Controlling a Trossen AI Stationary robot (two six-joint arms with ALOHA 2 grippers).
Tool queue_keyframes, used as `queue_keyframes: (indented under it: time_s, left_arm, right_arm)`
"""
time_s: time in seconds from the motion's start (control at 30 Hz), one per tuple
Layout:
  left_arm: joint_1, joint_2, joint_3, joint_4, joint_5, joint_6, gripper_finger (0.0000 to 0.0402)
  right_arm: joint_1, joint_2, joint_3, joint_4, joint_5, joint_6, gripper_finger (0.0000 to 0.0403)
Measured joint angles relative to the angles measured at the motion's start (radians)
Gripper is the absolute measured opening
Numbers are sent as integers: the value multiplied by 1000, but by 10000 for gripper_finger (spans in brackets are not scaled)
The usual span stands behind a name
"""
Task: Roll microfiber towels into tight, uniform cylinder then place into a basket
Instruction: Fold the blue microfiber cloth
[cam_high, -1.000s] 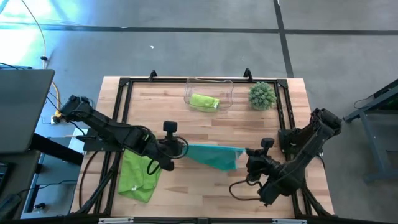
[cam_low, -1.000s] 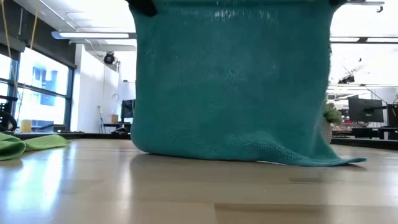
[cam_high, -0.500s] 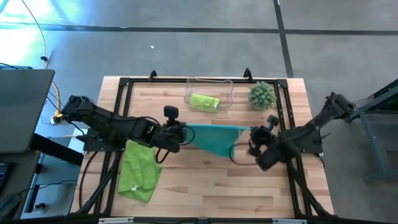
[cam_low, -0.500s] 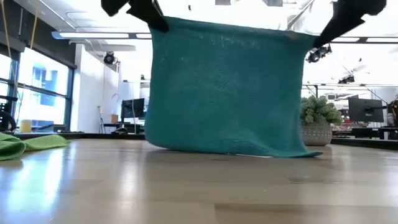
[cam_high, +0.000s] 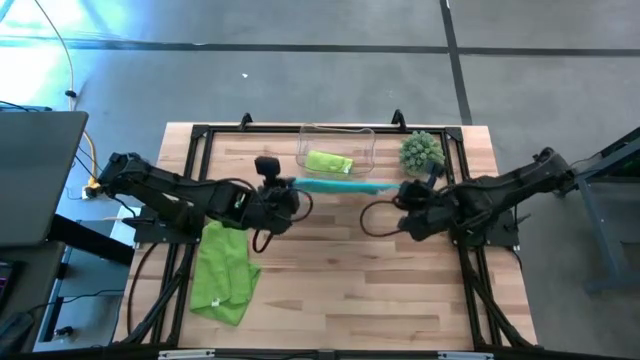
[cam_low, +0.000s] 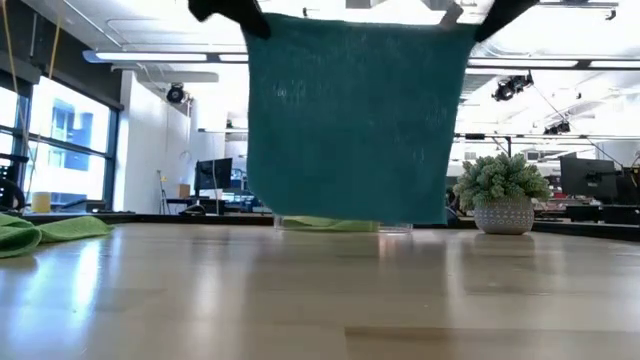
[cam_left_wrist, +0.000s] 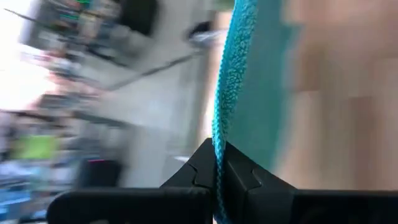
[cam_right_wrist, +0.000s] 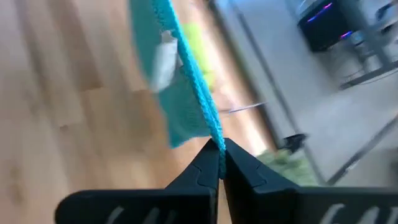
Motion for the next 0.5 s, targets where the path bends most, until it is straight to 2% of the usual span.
queue_keyframes:
  time_s: [0.17,0.37,0.5]
  left_arm:
    - [-60,40,-68,-2,257,-243,0]
    - [-166,153,-102,10,310,-416,0]
    - [-220,243,-103,27,377,-507,0]
  right_arm:
    - [70,57,-127,99,-110,91,0]
    - [151,131,-314,457,-286,154,0]
    - [181,183,-378,639,-423,155,0]
